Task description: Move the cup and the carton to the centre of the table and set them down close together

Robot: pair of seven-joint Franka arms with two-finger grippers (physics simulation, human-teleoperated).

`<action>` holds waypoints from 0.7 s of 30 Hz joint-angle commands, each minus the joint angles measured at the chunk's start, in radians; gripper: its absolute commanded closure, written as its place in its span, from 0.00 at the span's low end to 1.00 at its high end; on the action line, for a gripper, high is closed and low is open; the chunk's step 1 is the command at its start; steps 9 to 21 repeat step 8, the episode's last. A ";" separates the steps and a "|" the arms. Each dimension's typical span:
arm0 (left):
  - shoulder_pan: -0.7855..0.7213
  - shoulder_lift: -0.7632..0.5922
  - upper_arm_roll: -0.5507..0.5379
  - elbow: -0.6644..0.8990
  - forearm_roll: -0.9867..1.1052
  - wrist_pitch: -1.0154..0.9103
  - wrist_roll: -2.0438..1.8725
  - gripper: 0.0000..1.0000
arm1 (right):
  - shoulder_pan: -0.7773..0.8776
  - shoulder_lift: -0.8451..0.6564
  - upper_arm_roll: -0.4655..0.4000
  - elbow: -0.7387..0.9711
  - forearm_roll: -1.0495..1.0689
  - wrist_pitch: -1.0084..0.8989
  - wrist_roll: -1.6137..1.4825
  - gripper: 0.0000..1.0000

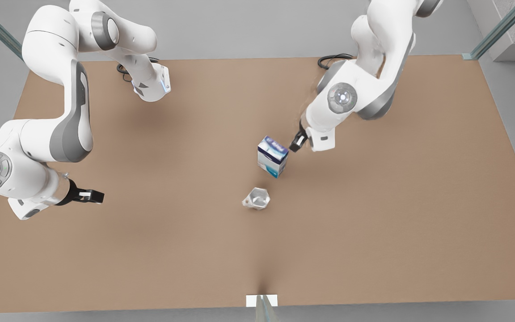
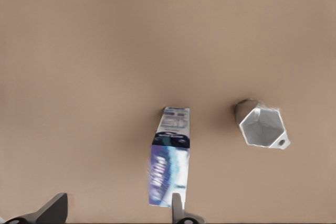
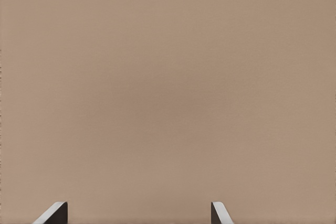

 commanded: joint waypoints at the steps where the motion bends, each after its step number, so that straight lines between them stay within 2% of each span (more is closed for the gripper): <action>1: 0.102 -0.003 0.014 0.021 0.051 -0.044 0.293 0.00 | 0.000 0.000 0.000 0.002 0.000 0.000 0.000 0.00; 3: 0.309 -0.010 0.014 0.044 0.303 -0.079 1.101 0.00 | 0.000 0.000 0.000 0.000 0.000 0.002 0.000 0.00; 4: 0.343 -0.008 0.014 0.044 0.304 -0.075 1.197 0.00 | 0.000 0.000 0.000 0.002 0.000 0.002 0.000 0.00; 21: 0.368 -0.006 0.014 0.044 0.304 -0.041 1.195 0.00 | -0.002 0.000 0.000 0.002 0.000 0.002 0.000 0.00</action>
